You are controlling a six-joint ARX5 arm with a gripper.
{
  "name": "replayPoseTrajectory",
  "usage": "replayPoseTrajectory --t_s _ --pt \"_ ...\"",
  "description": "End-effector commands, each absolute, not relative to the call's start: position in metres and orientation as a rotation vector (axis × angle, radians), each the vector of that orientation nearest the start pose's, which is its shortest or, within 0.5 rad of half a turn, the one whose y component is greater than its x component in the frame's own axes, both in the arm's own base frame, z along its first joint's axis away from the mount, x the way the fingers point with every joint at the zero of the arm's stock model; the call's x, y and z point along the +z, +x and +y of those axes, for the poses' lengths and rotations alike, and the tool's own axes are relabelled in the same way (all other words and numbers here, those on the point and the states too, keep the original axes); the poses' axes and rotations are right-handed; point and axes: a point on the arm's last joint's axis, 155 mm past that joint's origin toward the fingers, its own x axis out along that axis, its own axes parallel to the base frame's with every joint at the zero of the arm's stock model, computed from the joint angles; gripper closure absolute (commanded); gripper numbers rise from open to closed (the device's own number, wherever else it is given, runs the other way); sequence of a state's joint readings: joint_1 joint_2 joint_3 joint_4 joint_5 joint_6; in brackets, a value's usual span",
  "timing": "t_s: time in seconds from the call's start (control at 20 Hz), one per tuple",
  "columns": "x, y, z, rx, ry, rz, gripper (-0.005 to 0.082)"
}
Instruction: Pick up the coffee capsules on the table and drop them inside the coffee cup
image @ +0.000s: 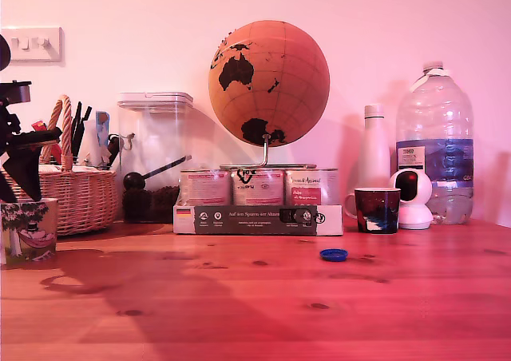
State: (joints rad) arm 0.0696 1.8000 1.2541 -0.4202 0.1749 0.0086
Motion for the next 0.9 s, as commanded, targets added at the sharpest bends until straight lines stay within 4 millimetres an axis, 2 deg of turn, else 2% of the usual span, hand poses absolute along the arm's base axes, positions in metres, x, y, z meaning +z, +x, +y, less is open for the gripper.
replayPoseTrajectory --t_s 0.0,0.35,0.75,0.8,0.85 --pt "0.080 0.465 -0.001 -0.104 -0.108 0.957 0.0040" --pt "0.083 0.464 -0.001 -0.106 -0.106 0.954 0.0042" --pt "0.112 0.447 -0.002 -0.110 -0.098 0.945 0.0046" --pt "0.117 0.444 -0.004 -0.115 -0.098 0.943 0.0067" --pt "0.123 0.440 -0.005 -0.118 -0.097 0.943 0.0124"
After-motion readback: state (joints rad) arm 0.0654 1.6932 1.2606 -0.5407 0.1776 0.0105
